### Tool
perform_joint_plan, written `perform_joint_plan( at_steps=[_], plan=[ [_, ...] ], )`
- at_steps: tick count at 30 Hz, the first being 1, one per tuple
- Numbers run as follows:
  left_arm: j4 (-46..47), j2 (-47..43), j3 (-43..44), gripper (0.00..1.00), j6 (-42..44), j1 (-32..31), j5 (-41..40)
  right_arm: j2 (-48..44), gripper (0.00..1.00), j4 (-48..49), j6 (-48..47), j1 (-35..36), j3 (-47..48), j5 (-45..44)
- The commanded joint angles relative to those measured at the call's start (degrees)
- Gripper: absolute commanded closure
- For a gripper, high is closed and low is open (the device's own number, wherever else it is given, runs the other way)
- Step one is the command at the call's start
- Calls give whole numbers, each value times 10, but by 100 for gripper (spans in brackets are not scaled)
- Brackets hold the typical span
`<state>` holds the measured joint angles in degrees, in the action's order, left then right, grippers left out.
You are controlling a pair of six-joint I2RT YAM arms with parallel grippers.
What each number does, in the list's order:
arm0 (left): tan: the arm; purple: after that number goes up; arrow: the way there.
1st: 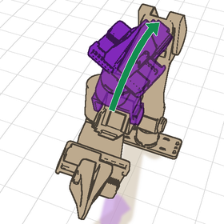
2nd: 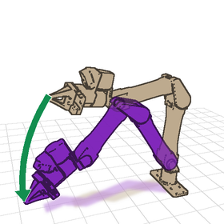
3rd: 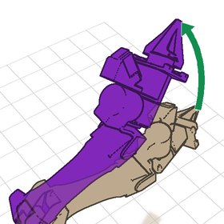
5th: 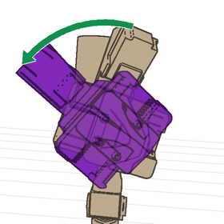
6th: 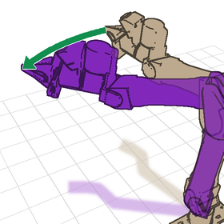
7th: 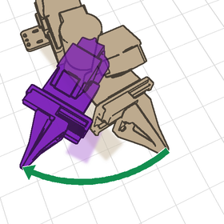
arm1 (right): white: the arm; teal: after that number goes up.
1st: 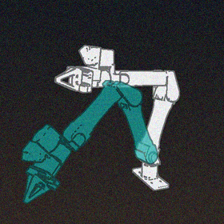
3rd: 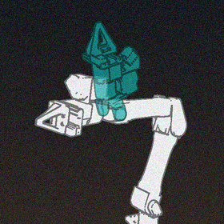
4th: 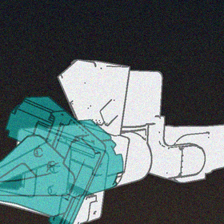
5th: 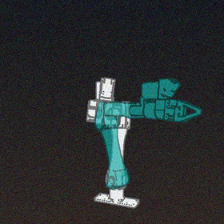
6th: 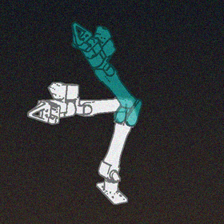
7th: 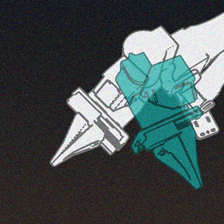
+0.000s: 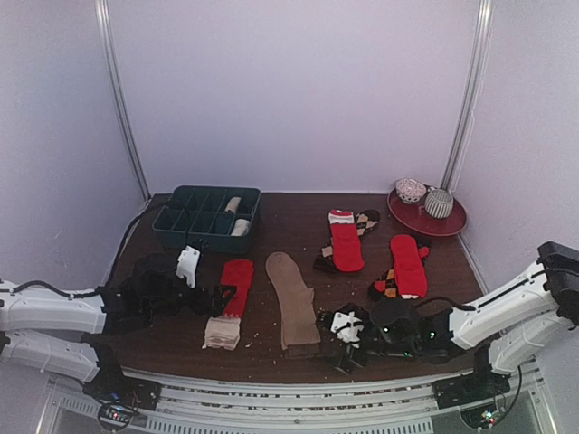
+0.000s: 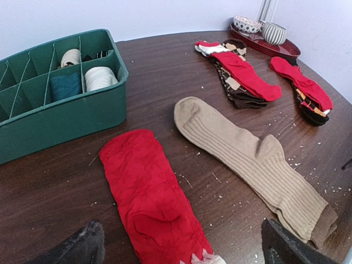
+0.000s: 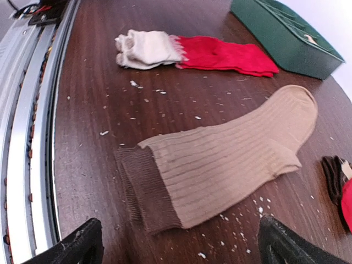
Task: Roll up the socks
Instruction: Pick up the pair of socks from the center of the board.
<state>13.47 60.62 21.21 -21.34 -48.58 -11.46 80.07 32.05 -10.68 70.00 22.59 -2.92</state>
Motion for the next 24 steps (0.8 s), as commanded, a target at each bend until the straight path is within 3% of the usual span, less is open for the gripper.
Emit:
perform_joint_plan(
  at_steps=[1,6,11,15,17,21,24],
  plan=[
    [26,5,-1,2,3,0,3,73,3,36,-77,-1,53,95],
    [15,2,-3,2,3,1,8,121,6,38,-86,-2,70,106],
    [4,-7,-6,2,4,1,3,154,18,-21,-82,-9,99,117],
    [-3,-11,-2,2,8,1,6,176,36,-45,-56,-29,124,132],
    [-8,-14,0,2,9,1,7,186,56,-66,-44,-42,140,133],
    [-11,-19,-1,2,16,1,17,206,62,-89,-8,-51,149,124],
    [3,-24,-9,2,30,1,42,222,76,-114,39,-56,162,158]
  ],
)
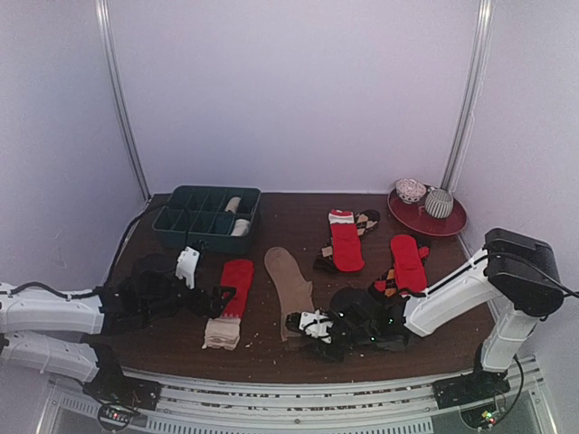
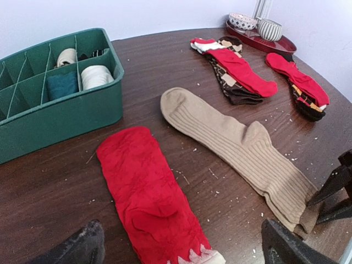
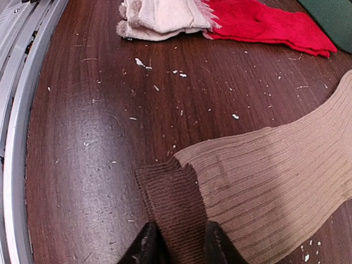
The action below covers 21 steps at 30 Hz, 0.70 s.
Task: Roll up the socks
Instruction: Pick up the pair of socks from the center of the board, then roll a pair of socks at the center of the board.
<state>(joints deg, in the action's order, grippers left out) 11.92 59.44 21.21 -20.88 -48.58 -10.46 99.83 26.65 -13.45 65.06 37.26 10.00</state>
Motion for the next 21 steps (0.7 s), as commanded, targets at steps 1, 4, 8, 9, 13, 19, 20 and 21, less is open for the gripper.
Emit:
perform_joint_plan(
  at_steps=[1,4,8,9,13,19,20,21],
  plan=[
    [28,-14,-13,2,35,1,54,26,81,-72,89,-9,21,41],
    [72,-14,-30,4,50,-6,107,22,85,-125,154,-15,45,70],
    [163,10,-53,2,78,-76,124,6,90,-205,226,-21,79,135],
    [190,23,-58,2,95,-103,119,4,91,-209,250,-29,81,167],
    [322,115,-70,2,142,-155,131,-2,96,-157,354,-68,67,297],
    [429,231,-55,2,180,-168,197,9,97,-138,402,-103,71,356],
    [447,248,-51,2,180,-171,209,13,97,-134,407,-107,72,357],
    [459,267,-46,2,179,-173,214,18,97,-134,408,-109,76,358]
  ],
)
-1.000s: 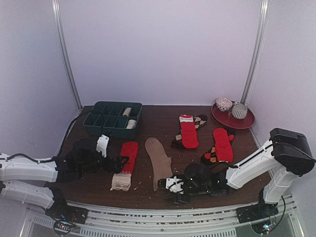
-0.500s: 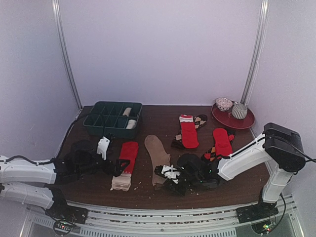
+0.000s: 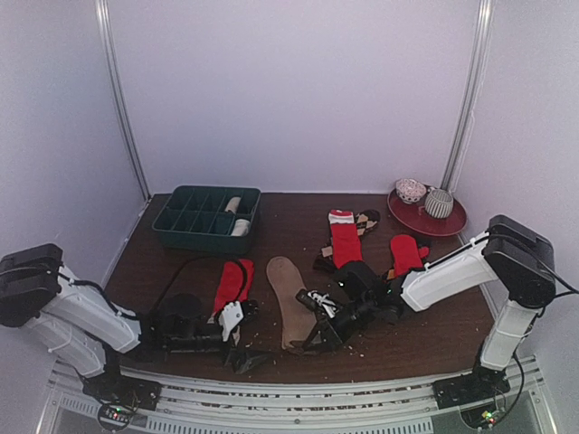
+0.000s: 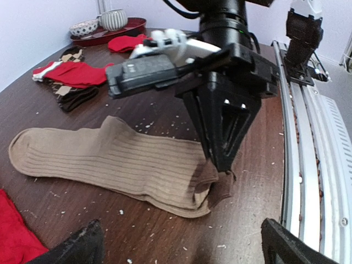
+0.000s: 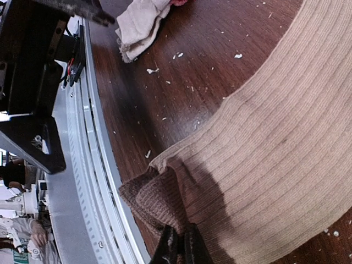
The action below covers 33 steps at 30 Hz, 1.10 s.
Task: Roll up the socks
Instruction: Roll a pair of socks at the center of the board.
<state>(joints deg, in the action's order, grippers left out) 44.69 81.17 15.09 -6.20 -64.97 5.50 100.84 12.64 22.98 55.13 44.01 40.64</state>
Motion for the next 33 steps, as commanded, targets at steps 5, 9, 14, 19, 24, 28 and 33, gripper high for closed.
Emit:
perform_joint_plan(
  at_steps=[5,9,14,19,24,28,33],
  plan=[
    [182,136,43,2,36,-16,50,33,97,18,52,-12,12,77],
    [201,184,62,2,44,-16,62,38,97,22,55,-14,9,90],
    [222,241,82,5,46,-16,89,40,97,9,45,-21,13,101],
    [225,277,98,23,44,-16,110,38,97,4,42,-25,14,105],
    [241,302,101,32,29,-16,115,37,97,-8,33,-27,13,107],
    [237,315,110,42,22,-16,117,38,97,-2,37,-28,11,106],
    [237,325,113,47,13,-16,120,42,97,-4,35,-28,11,102]
  ],
)
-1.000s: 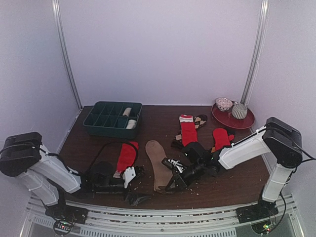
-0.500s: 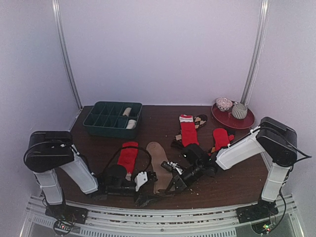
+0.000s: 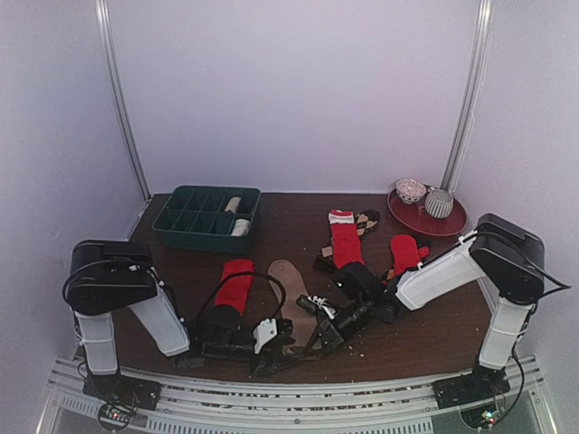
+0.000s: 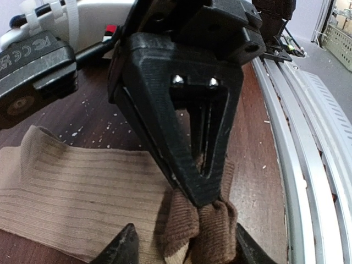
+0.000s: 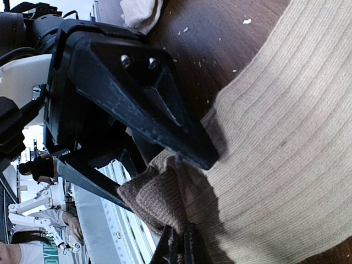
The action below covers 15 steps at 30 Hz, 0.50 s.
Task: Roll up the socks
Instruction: Roll a pair of socks at the center of the board.
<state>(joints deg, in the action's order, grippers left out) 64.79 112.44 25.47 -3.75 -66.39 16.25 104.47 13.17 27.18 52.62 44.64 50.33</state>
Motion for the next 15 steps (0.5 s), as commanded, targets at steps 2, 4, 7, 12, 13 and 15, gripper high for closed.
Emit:
perform_joint_plan(
  at_steps=[2,4,7,12,13,15],
  plan=[
    [31,15,12,55,-14,-2,12,8,97,-6,-6,-3,5,3],
    [25,18,16,71,-17,-1,16,7,95,-5,-7,-3,4,-1],
    [37,19,6,96,-31,-1,22,-1,90,-7,-16,-3,4,-9],
    [61,14,-24,100,-85,-1,12,-46,77,-13,-55,-2,-6,-38],
    [59,15,-29,100,-101,-1,12,-67,74,-10,-69,-2,-13,-51],
    [59,13,-39,100,-137,-1,12,-118,68,7,-97,-2,-35,-89]
  ],
)
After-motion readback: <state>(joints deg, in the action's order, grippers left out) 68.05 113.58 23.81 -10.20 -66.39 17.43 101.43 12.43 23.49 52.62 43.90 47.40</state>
